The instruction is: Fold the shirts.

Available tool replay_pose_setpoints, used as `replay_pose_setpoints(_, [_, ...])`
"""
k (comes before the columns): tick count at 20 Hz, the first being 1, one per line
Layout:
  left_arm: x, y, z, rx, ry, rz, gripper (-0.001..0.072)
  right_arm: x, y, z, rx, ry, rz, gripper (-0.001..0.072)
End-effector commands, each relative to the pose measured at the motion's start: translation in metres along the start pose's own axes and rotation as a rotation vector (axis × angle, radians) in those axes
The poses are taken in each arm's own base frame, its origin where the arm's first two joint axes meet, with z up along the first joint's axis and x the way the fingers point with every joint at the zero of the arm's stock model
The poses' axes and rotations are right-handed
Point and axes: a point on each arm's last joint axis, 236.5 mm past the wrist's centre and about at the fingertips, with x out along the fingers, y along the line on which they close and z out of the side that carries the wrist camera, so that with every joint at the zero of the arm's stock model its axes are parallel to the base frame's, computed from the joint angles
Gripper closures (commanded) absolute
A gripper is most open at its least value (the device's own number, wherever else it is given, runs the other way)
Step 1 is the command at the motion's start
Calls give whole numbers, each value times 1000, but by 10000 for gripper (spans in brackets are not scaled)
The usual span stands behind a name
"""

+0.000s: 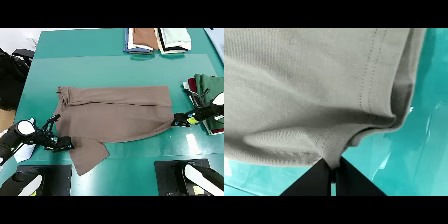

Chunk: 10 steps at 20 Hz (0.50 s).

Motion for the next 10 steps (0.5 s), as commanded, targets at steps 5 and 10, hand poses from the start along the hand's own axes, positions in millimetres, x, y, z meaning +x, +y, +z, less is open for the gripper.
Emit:
replay_pose_setpoints(5, [-19,-20,15,67,-34,-11,678,-21,8,-7,-39,-48,-18,694])
replay_pose_setpoints(10, [-71,-41,15,162,-161,0,679,-46,-4,-37,-75,-41,-135,694])
